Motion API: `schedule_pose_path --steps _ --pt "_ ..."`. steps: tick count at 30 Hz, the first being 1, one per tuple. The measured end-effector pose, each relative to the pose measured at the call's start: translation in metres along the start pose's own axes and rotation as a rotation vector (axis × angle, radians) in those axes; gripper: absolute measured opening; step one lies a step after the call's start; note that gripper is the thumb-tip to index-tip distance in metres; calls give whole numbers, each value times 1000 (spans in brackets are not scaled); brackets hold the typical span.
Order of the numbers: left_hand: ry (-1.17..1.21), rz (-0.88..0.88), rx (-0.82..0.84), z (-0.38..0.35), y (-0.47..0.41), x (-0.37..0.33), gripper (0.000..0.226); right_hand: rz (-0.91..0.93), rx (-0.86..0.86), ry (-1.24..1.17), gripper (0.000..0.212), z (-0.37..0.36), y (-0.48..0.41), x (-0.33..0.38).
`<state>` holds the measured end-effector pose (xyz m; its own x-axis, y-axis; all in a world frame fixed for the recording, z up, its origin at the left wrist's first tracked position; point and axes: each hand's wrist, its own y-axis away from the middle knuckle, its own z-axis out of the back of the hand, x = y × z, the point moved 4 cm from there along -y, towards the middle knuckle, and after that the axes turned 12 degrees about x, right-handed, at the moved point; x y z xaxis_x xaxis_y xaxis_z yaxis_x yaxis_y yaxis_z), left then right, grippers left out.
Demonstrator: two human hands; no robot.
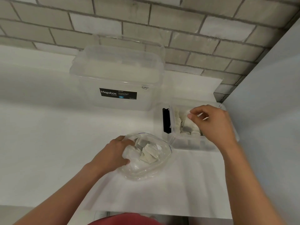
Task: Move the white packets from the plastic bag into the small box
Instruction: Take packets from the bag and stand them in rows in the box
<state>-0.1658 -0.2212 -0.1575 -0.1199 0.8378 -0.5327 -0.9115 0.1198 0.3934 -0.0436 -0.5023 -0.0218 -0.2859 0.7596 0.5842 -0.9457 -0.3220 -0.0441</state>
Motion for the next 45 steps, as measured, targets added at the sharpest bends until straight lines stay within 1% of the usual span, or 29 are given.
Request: schedule_pose_path --steps 2,3,6,7,9,11,12,14,17,20,23,25,29,32,37,38,41,45 --pt "-1 0 -3 0 1 1 61 73 11 -83 3 -15 22 26" --pt "-4 2 -5 0 1 1 63 115 51 -111 4 -27 32 38" --pt "8 -4 -6 -1 1 1 64 207 294 -111 6 -75 52 65" --pt "13 -12 -8 0 2 0 62 203 383 -71 5 -94 55 68" --pt "14 -20 -9 0 2 0 62 174 487 126 9 -126 55 66" --pt "3 -9 -3 0 1 1 65 126 513 343 13 -148 53 57" --pt "-5 -4 -2 0 1 2 67 89 524 402 14 -153 52 53" --pt "-13 -1 0 -1 1 3 67 31 554 445 17 -158 52 46" --pt "-9 -5 2 -2 0 3 67 -5 554 489 18 -162 54 41" --pt "-14 -1 6 -2 1 4 68 -10 523 477 10 -165 54 39" --pt "-20 -7 4 -3 0 4 67 14 475 393 14 -163 57 41" --pt "-25 -10 -3 -3 0 5 66 25 453 359 13 -164 61 44" --pt "-41 -16 0 -3 -2 4 65 28 396 341 14 -166 61 44" --pt "-53 -16 4 -3 -3 4 65 -22 320 360 21 -163 50 45" --pt "-61 -14 12 -3 -3 2 64 -115 374 454 36 -173 37 50" --pt "-61 -15 10 -2 -3 2 63 -130 386 468 35 -174 36 50" --pt "-61 -11 7 -3 -2 2 62 -147 391 471 20 -174 33 49" --pt "-53 -8 7 -3 -3 3 62 -114 401 409 21 -164 34 46"
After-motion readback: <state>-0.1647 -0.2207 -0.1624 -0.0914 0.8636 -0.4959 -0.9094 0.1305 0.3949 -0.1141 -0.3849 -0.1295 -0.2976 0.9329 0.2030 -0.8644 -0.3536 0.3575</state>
